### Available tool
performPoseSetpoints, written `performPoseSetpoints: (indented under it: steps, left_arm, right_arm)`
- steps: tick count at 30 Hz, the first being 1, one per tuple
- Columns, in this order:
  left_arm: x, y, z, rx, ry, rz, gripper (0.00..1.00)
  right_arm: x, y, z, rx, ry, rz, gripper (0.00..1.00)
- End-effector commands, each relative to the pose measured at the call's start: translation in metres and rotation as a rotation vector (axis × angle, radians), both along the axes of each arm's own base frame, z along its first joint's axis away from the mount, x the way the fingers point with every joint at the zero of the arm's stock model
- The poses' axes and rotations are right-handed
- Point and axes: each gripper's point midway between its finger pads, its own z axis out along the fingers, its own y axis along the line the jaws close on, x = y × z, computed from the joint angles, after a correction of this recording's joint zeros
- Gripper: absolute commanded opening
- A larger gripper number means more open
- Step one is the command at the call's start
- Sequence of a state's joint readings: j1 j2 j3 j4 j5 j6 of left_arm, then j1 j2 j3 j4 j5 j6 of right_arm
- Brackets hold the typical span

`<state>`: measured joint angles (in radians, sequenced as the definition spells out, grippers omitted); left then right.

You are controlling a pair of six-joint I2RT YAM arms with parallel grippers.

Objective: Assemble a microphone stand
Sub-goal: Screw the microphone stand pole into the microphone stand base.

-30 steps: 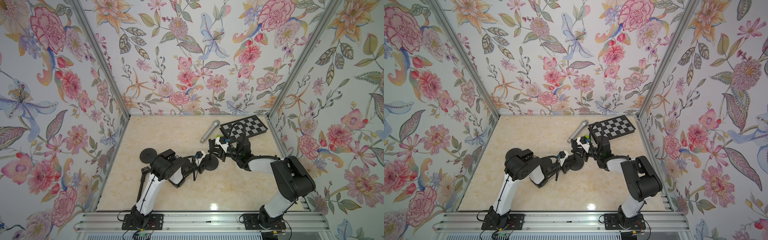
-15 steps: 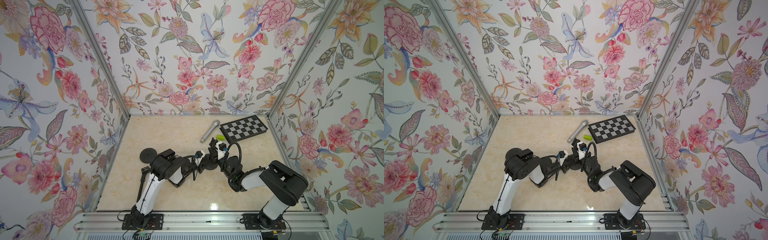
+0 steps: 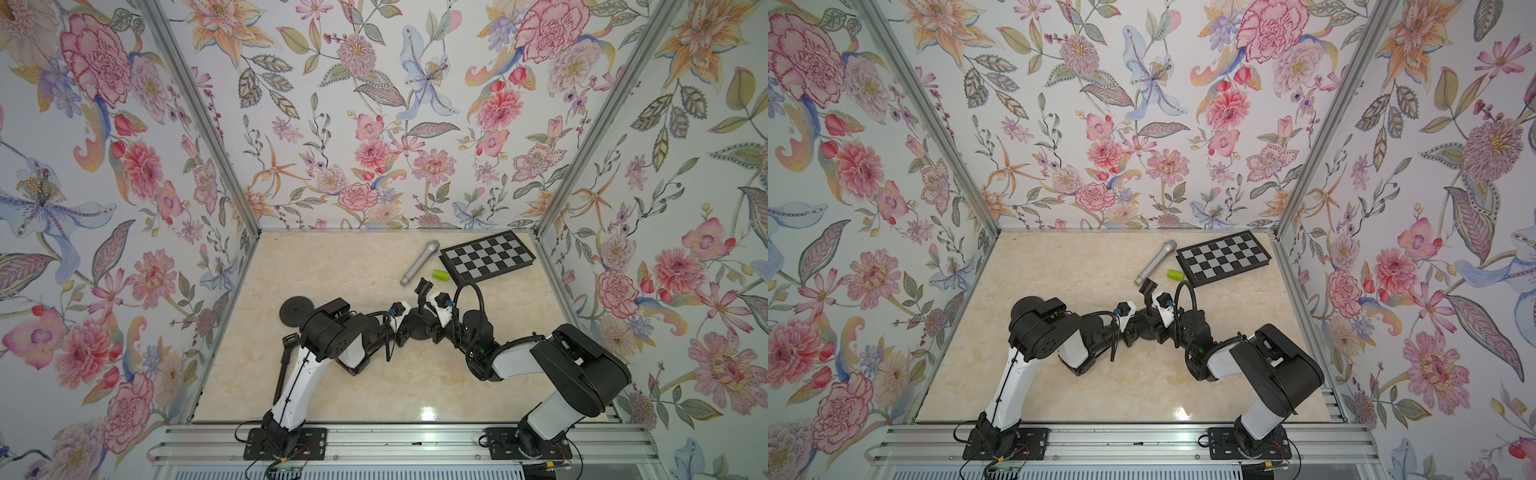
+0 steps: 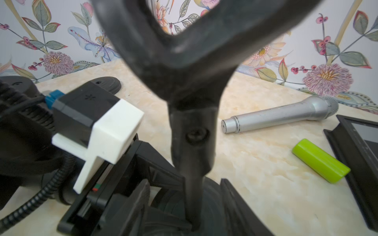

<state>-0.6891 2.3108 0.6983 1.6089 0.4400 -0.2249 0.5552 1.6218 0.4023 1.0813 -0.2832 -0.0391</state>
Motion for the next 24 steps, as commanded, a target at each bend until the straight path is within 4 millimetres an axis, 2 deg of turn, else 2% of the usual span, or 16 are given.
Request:
performPoseSetpoints:
  steps: [1, 3, 6, 8, 10, 12, 17, 21, 24]
  left_arm:
    - [0.008, 0.027, -0.006, -0.054, -0.060, 0.094, 0.38]
    - [0.008, 0.027, -0.003, -0.059, -0.062, 0.095, 0.38]
    - [0.010, 0.028, -0.002, -0.056, -0.070, 0.105, 0.38]
    - [0.009, 0.027, -0.006, -0.059, -0.057, 0.094, 0.38]
    - [0.010, 0.026, -0.003, -0.067, -0.060, 0.094, 0.38]
    - [0.011, 0.028, -0.002, -0.063, -0.066, 0.100, 0.38]
    - [0.010, 0.026, -0.002, -0.067, -0.064, 0.089, 0.38]
    - [0.011, 0.027, -0.005, -0.066, -0.054, 0.095, 0.39]
    - [0.010, 0.028, -0.003, -0.061, -0.063, 0.100, 0.38]
  right_arm:
    - [-0.025, 0.009, 0.013, 0.025, -0.023, 0.285, 0.57]
    - [-0.015, 0.001, 0.025, 0.038, -0.048, 0.279, 0.58]
    - [-0.007, 0.001, 0.035, 0.029, -0.064, 0.334, 0.59]
    - [-0.003, 0.007, 0.032, -0.018, -0.048, 0.385, 0.59]
    - [-0.009, 0.013, 0.022, -0.064, -0.011, 0.484, 0.58]
    - [-0.006, 0.015, 0.019, -0.072, 0.003, 0.506, 0.58]
    - [0.013, 0.019, 0.028, -0.052, -0.014, 0.502, 0.55]
    - [0.032, 0.019, 0.032, -0.043, -0.023, 0.427, 0.41]
    - [0.041, 0.011, 0.034, -0.010, -0.040, 0.311, 0.23]
